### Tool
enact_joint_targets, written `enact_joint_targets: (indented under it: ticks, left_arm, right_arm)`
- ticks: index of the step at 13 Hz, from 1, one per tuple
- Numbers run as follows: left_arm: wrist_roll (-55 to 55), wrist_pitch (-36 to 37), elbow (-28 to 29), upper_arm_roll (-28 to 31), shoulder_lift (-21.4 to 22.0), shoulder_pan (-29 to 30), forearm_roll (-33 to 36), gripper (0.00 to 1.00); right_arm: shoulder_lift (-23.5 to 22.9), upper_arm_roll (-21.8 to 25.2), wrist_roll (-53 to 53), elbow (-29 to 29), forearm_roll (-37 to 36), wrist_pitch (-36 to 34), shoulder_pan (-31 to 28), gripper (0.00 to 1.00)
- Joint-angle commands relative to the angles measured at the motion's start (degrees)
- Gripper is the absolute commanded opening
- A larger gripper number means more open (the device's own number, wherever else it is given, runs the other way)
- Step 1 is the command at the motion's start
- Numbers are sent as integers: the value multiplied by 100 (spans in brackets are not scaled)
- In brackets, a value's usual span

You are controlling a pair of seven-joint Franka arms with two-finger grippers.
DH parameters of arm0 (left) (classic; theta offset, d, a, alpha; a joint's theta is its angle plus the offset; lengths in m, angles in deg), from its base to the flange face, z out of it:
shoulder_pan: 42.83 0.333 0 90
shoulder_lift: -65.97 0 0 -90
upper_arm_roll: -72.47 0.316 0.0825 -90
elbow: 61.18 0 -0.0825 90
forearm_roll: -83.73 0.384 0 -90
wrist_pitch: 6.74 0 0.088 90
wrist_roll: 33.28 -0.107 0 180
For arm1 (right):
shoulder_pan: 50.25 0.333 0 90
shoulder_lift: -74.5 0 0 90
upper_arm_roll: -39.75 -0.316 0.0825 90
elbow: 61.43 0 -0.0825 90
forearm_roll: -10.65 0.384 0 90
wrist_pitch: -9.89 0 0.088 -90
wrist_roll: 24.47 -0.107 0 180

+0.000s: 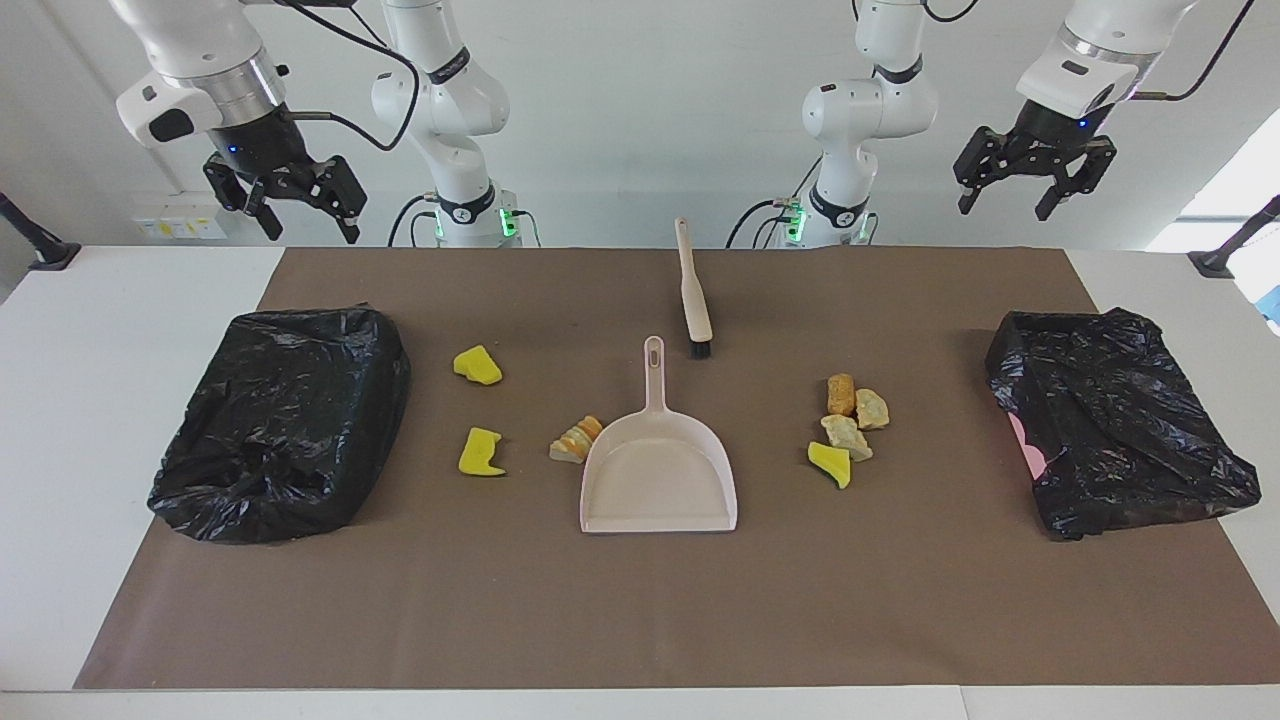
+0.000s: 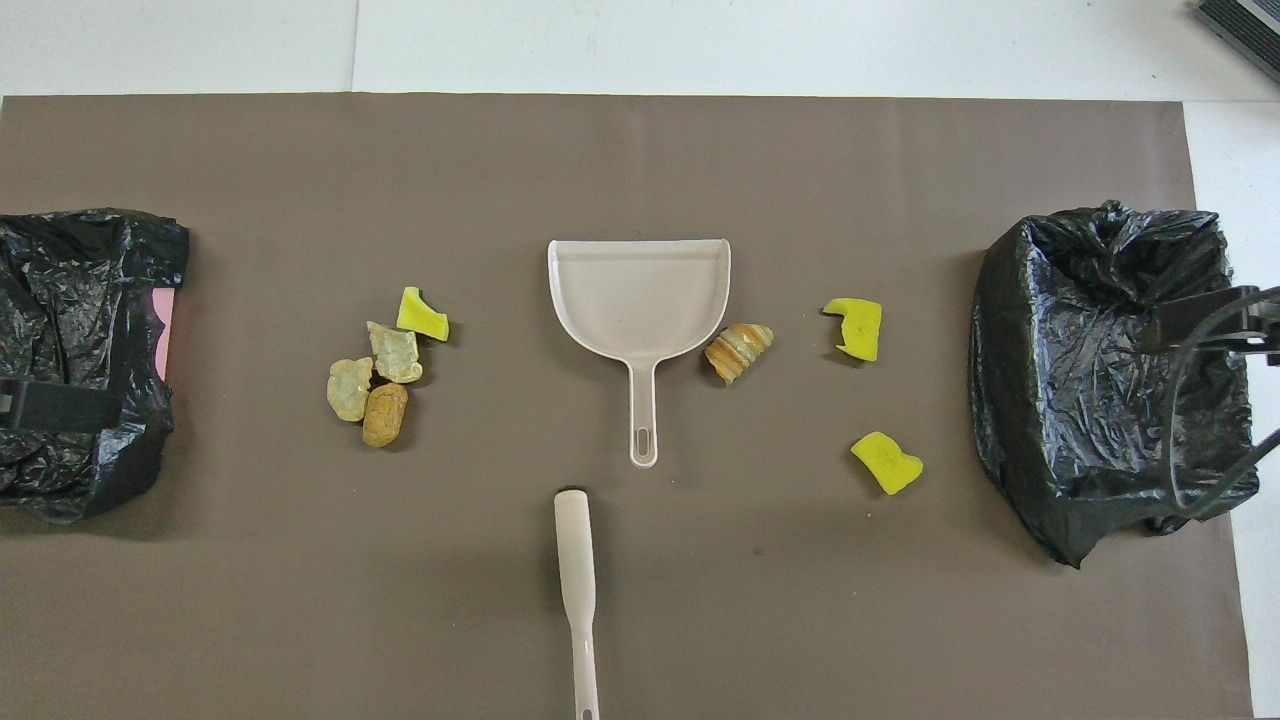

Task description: Sweep and dump trash in bin

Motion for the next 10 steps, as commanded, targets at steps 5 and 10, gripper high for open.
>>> enact_joint_targets:
  ticks: [5, 10]
  left_arm:
    - [41, 64, -19, -16, 6, 14, -83, 100]
    - [24, 55, 16, -25, 23, -12, -83, 100]
  right_arm:
    - [-23, -24, -86, -28, 60, -103, -17, 100]
    - [21, -24, -51, 121, 69, -68, -34, 100]
